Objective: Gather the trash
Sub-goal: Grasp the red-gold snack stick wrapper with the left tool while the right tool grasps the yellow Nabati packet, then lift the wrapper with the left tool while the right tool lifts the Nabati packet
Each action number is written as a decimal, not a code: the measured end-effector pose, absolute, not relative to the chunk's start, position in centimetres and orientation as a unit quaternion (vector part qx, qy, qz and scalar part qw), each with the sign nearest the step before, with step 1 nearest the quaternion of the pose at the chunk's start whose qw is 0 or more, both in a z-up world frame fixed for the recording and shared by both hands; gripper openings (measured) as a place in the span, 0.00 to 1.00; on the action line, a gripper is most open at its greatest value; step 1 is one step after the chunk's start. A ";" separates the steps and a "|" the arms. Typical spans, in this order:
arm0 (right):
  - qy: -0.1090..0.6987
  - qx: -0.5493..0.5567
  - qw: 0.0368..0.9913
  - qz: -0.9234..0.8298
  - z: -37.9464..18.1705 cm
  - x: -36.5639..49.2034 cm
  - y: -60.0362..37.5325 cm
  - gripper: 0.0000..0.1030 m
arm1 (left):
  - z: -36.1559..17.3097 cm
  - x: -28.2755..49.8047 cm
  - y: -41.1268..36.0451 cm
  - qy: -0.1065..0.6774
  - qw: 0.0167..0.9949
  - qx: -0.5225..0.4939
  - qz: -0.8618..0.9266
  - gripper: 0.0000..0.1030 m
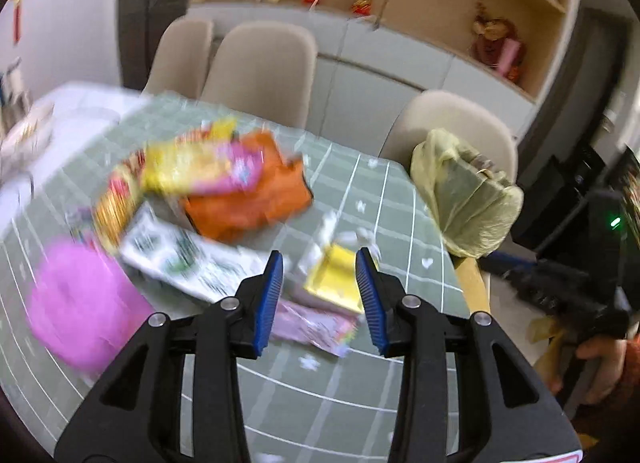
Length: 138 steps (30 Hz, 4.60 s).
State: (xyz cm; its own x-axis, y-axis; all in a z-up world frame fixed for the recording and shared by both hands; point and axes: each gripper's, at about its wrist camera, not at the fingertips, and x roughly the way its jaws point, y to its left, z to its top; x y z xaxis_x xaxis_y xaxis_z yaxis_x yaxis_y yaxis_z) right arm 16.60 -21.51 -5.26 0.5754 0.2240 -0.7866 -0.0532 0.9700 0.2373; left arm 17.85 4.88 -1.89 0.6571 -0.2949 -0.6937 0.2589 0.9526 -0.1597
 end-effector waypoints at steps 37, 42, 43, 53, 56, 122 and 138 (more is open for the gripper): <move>0.420 -0.085 0.863 0.270 -2.0 41.1 1.2 0.26 | -6.6 34.2 25.2 0.471 0.864 -0.052 -0.170 0.09; 0.480 -0.085 0.837 0.248 -5.4 46.0 2.3 0.26 | -7.1 34.0 25.7 0.471 0.869 -0.050 -0.147 0.09; 0.490 -0.092 0.830 0.249 -6.1 46.4 2.6 0.26 | -7.2 33.8 25.7 0.469 0.871 -0.043 -0.142 0.09; 0.539 -0.090 0.783 0.298 -8.4 44.0 4.7 0.25 | -7.3 33.8 26.1 0.474 0.869 -0.055 -0.129 0.09; 0.520 -0.106 0.794 0.297 -7.2 42.6 4.5 0.06 | -6.8 33.7 25.9 0.471 0.871 -0.056 -0.127 0.09; 0.429 -0.128 0.832 0.329 4.1 36.1 -0.7 0.05 | 1.7 27.6 24.2 0.396 0.905 -0.119 -0.100 0.11; 0.376 -0.040 0.885 0.272 9.5 26.3 -17.4 0.05 | 8.8 21.0 8.6 0.352 0.926 -0.062 -0.122 0.11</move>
State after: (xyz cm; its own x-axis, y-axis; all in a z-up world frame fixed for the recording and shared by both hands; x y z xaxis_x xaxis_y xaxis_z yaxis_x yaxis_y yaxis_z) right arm 26.32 -17.42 9.47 0.5702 0.4507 -0.6869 -0.5108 0.8493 0.1332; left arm 21.02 8.60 8.79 0.7225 -0.2691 -0.6368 0.1818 0.9627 -0.2006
